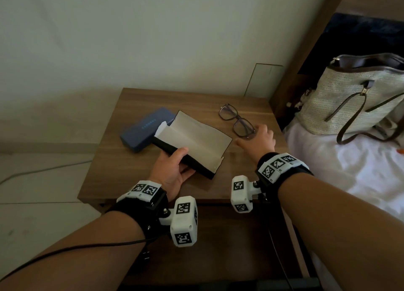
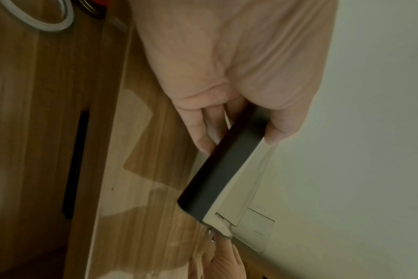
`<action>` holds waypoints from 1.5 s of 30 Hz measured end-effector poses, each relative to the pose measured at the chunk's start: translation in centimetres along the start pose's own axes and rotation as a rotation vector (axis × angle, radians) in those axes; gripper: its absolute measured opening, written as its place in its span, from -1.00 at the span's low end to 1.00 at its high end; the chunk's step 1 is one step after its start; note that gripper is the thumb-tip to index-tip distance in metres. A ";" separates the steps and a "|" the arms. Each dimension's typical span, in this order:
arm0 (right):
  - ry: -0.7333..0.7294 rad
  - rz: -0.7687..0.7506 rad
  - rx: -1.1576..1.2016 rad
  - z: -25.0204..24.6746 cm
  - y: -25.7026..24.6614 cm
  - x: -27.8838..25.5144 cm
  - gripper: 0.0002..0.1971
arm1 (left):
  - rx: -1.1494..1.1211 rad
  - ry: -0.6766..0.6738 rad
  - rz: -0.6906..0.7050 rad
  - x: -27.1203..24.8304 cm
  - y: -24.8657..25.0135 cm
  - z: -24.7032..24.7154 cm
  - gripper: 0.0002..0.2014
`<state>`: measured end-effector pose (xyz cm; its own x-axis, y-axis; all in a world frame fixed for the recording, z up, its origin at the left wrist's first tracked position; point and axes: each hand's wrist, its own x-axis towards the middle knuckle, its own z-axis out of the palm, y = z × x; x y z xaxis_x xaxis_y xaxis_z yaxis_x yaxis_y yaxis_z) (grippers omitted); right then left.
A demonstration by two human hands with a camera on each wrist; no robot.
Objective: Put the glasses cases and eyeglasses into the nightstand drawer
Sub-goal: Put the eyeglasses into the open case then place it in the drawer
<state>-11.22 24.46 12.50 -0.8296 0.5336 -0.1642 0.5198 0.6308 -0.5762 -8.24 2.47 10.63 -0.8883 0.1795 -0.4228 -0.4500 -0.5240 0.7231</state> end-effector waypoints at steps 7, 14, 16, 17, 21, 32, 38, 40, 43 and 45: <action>-0.028 -0.002 -0.152 0.9 -1.9 3.1 -0.14 | -0.110 -0.020 0.002 0.8 -0.3 -0.9 -0.63; -0.046 -0.033 -0.242 1.6 -2.5 4.9 -0.17 | -0.141 -0.048 0.002 1.2 -0.5 -1.4 -0.64; -0.051 -0.043 -0.279 1.6 -2.6 5.0 -0.22 | -0.133 -0.060 -0.001 1.1 -0.5 -1.2 -0.66; -0.054 -0.050 -0.294 1.7 -2.7 5.1 -0.26 | -0.132 -0.064 -0.001 1.1 -0.4 -1.2 -0.66; -0.063 -0.073 -0.286 1.9 -3.1 4.6 -0.40 | -0.122 -0.064 -0.001 1.2 -0.4 -1.3 -0.65; -0.126 -0.135 -0.235 1.4 -2.4 1.1 -0.64 | -0.122 -0.023 0.011 0.0 -0.4 -0.8 -0.61; -0.164 -0.112 -0.143 1.5 -2.1 -0.4 -0.86 | -0.127 0.026 -0.040 -0.7 -0.3 -1.1 -0.51; -0.188 -0.080 -0.041 1.3 -2.1 -0.9 -0.87 | -0.129 0.032 -0.054 -0.9 -0.2 -1.1 -0.51; -0.204 -0.054 0.076 0.3 -1.8 -1.6 -0.85 | -0.114 0.029 -0.081 -1.5 -0.2 -1.3 -0.52; -0.193 -0.044 0.147 -0.5 -1.4 -2.2 -0.89 | -0.095 0.032 -0.095 -2.0 -0.3 -1.4 -0.52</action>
<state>-10.05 22.71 14.03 -0.8816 0.3814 -0.2780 0.4588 0.5549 -0.6939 -6.20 1.08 10.46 -0.8380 0.2063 -0.5051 -0.5199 -0.5828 0.6245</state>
